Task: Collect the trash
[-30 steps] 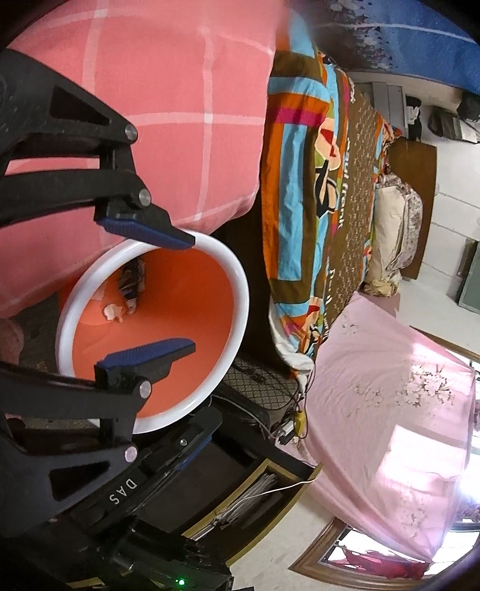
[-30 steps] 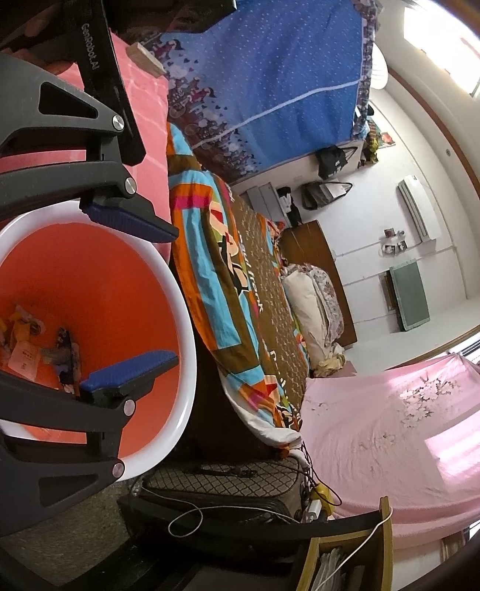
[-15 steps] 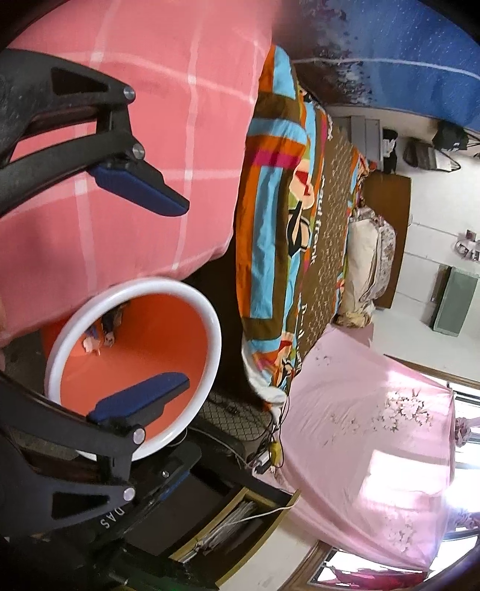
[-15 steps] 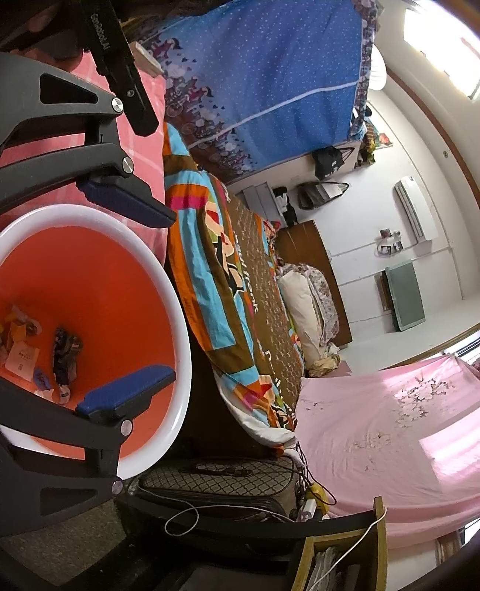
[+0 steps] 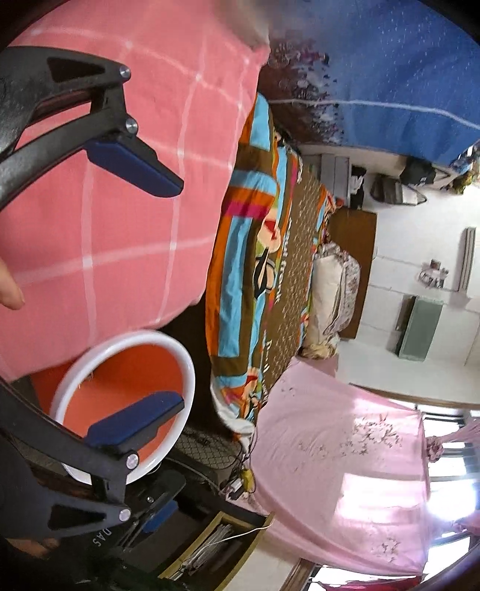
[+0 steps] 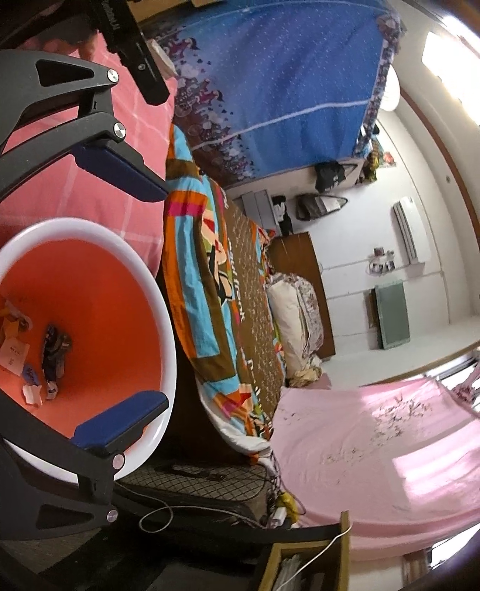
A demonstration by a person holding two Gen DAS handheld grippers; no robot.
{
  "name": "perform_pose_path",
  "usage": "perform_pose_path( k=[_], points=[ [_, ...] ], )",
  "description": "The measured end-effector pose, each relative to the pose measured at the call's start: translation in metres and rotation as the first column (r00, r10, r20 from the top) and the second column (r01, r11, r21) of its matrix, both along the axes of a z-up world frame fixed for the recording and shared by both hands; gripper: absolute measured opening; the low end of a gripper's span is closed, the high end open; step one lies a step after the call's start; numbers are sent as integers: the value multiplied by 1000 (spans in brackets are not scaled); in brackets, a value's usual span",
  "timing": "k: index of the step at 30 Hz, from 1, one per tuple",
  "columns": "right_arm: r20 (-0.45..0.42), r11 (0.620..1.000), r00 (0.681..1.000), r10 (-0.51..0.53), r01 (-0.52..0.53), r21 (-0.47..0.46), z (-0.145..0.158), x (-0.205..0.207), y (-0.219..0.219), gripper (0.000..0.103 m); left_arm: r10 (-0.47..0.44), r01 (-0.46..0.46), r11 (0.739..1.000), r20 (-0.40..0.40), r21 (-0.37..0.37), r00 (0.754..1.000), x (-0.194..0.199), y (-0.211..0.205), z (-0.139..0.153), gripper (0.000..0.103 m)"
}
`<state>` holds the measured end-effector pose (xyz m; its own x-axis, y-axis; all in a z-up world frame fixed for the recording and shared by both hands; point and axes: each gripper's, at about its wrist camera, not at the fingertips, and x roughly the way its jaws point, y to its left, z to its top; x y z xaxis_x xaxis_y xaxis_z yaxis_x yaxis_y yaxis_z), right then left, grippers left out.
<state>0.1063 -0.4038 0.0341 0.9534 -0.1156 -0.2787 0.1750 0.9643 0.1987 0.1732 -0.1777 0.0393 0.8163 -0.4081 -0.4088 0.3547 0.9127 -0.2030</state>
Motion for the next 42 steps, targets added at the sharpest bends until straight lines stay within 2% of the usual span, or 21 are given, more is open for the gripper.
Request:
perform_pose_path(
  k=[10, 15, 25, 31, 42],
  points=[
    [69, 997, 997, 40, -35, -74, 6, -36, 52, 103, 104, -103, 995, 89, -10, 991, -44, 62, -2, 103],
    [120, 992, 992, 45, -30, -123, 8, -64, 79, 103, 160, -161, 987, 144, -5, 977, -71, 88, -8, 103],
    [181, 986, 983, 20, 10, -167, -3, -116, 110, 103, 175, -196, 979, 254, 58, 951, -120, 114, -20, 103],
    [180, 980, 983, 22, 14, -196, -17, -129, 118, 103, 176, -196, 979, 252, 54, 952, -128, 121, -26, 103],
    [161, 984, 987, 7, 22, -176, -29, -131, 114, 103, 190, -207, 977, 229, 50, 955, -132, 126, -35, 103]
  ],
)
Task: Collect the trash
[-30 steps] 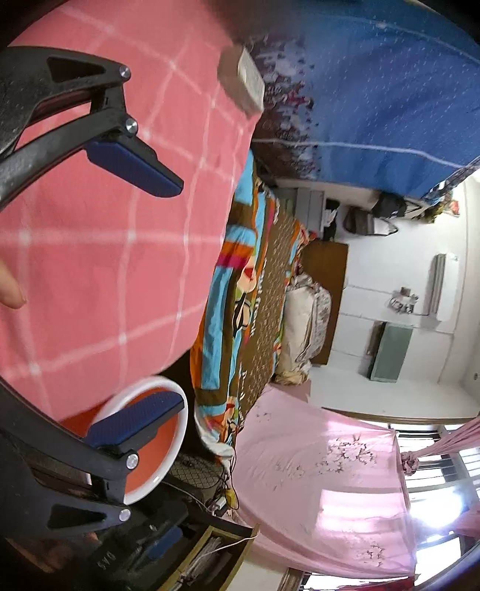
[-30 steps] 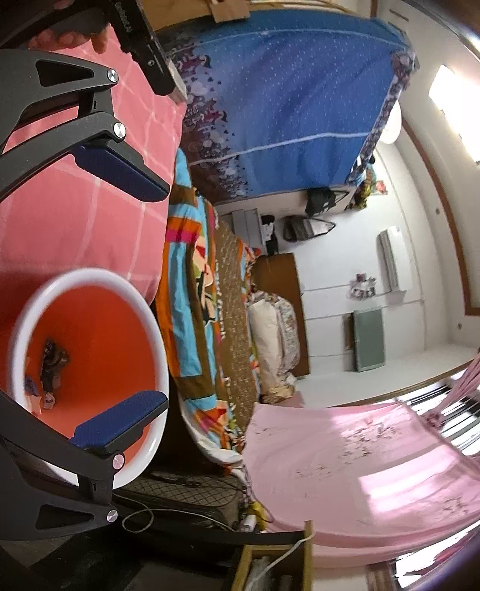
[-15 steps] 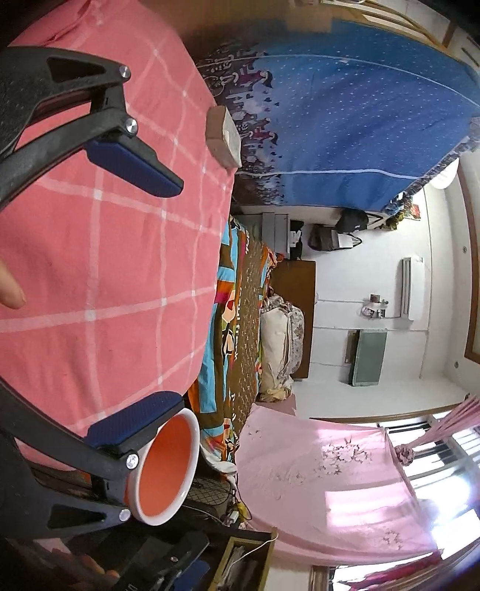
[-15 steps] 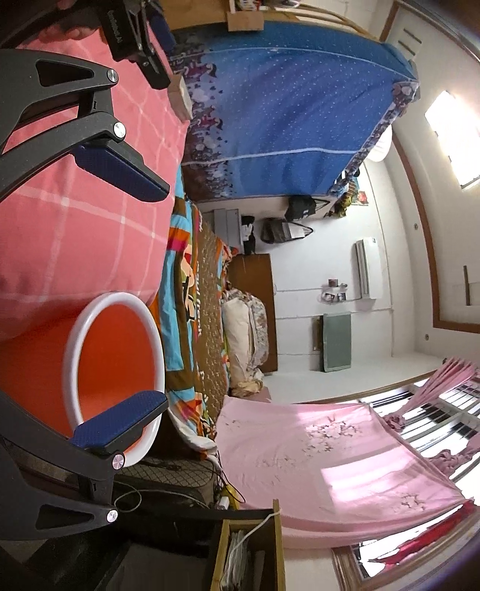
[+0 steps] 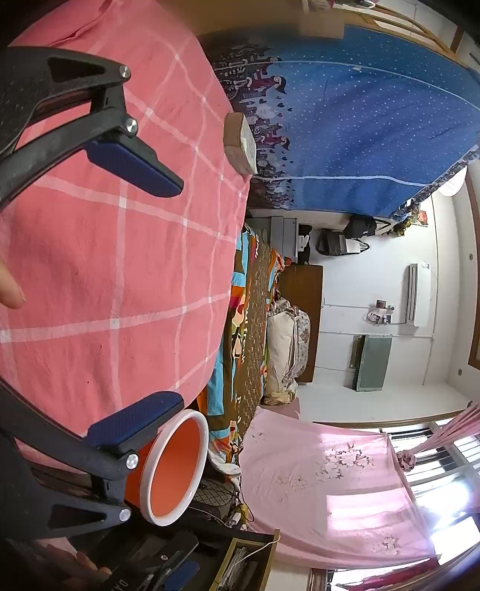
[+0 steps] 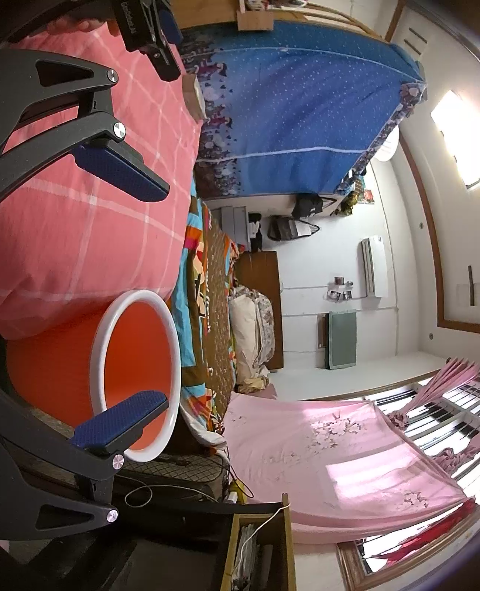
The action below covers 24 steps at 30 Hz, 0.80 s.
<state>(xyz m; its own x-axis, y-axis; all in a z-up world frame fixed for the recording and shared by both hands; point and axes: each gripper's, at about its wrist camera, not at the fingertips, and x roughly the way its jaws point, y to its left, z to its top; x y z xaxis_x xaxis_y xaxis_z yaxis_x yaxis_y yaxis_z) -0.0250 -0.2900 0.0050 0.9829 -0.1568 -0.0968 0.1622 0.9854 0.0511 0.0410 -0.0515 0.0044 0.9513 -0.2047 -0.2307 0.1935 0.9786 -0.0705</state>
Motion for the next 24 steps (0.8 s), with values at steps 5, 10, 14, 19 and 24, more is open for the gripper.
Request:
perform_pose_path(
  k=[5, 10, 14, 19, 24],
  points=[
    [-5, 1000, 1000, 4, -4, 2, -2, 0, 0, 103, 1, -1, 1000, 5, 1, 1000, -1, 1, -1, 103],
    [-5, 1000, 1000, 3, -3, 2, -2, 0, 0, 103, -1, 1, 1000, 6, 3, 1000, 0, 1, 0, 103],
    [-6, 1000, 1000, 3, -3, 3, -2, 0, 1, 103, -2, 2, 1000, 10, 7, 1000, 0, 0, 0, 103],
    [-6, 1000, 1000, 4, -4, 3, -2, 0, 0, 103, -1, 1, 1000, 11, 7, 1000, -1, 0, 1, 103],
    [-13, 1000, 1000, 6, -6, 8, -5, 1, 2, 103, -1, 1, 1000, 11, 8, 1000, -1, 0, 1, 103]
  ],
)
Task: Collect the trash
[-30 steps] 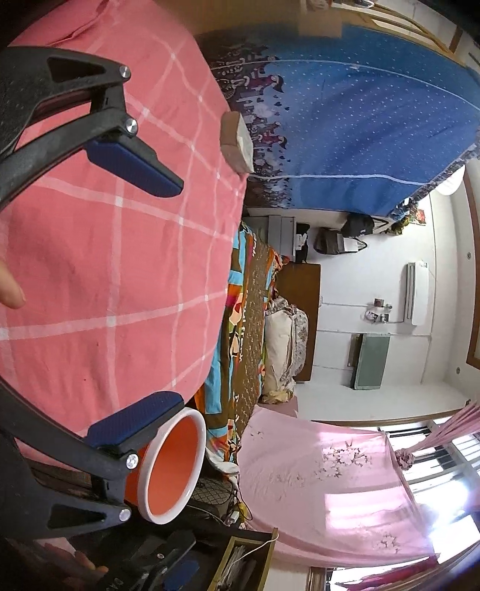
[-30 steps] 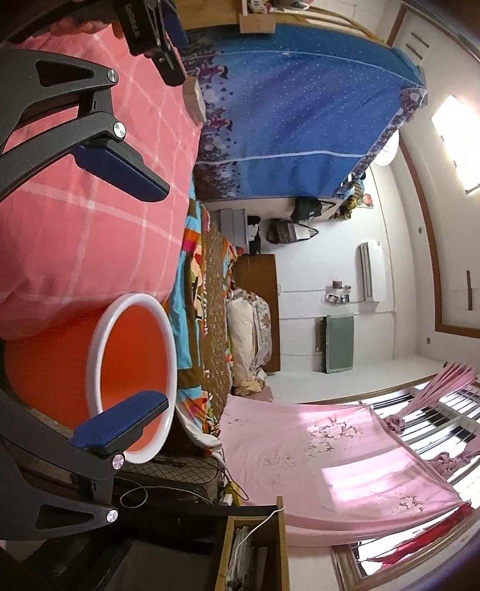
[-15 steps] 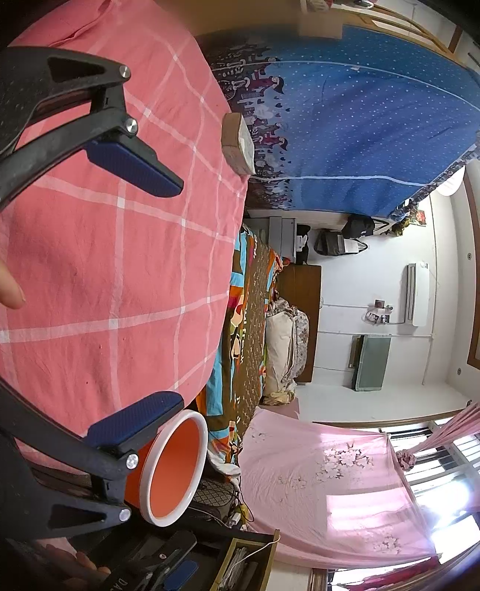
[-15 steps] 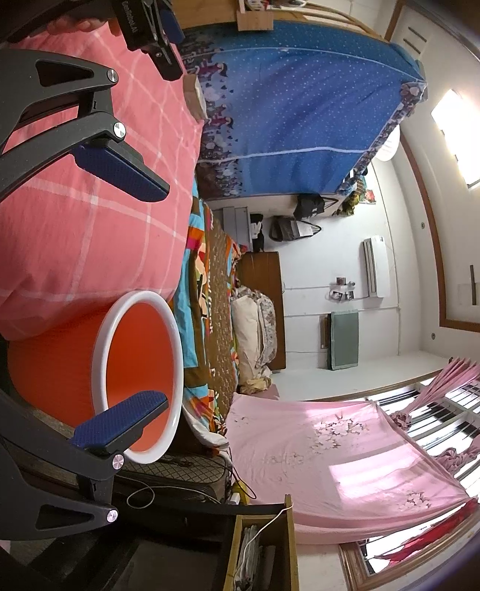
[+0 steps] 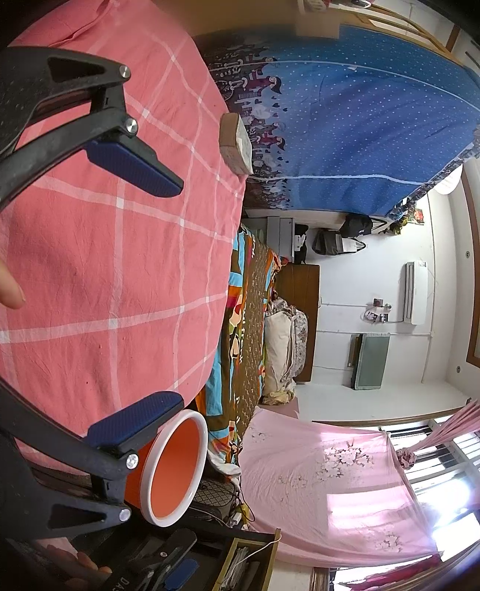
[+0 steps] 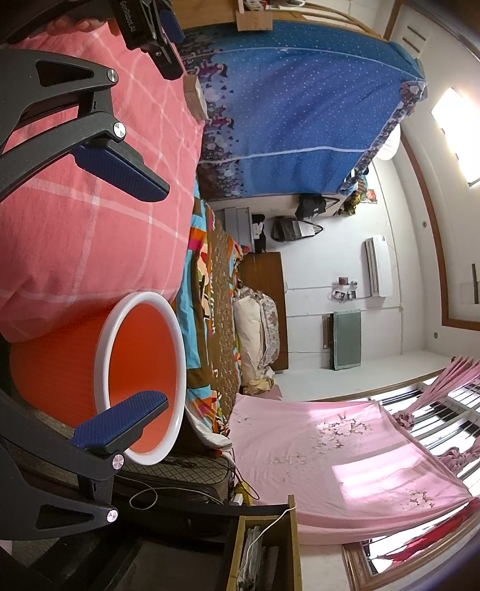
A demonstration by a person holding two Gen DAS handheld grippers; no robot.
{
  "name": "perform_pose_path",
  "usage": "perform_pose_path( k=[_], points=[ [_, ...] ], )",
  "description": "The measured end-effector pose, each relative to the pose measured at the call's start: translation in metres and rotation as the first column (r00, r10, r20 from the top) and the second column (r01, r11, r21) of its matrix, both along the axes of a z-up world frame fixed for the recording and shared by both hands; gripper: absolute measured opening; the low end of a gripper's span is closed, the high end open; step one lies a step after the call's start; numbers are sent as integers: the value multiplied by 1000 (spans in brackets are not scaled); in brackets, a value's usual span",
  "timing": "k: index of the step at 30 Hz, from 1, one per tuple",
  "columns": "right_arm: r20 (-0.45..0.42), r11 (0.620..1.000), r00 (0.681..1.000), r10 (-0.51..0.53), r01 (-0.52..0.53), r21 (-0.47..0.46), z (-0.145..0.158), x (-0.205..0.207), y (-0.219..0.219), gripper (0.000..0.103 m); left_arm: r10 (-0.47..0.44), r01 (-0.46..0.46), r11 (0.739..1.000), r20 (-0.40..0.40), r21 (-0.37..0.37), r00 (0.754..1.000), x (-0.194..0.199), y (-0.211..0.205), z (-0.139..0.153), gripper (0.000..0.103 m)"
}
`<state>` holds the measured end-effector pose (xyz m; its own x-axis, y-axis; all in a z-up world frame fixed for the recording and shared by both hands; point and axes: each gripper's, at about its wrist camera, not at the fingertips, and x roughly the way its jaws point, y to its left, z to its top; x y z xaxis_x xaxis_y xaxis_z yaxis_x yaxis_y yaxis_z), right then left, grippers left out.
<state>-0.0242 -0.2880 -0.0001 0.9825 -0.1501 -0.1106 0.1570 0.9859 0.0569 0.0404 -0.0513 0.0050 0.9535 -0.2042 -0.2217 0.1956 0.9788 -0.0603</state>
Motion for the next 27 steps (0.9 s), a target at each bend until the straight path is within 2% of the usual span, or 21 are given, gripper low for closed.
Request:
perform_pose_path(
  k=[21, 27],
  points=[
    [-10, 1000, 1000, 0, 0, 3, -5, 2, 2, 103, 7, -7, 1000, -15, -12, 1000, 2, 4, 0, 103],
    [-18, 1000, 1000, 3, -3, 0, -9, 4, 3, 103, 12, -12, 1000, -7, 7, 1000, 2, 3, -1, 103]
  ],
)
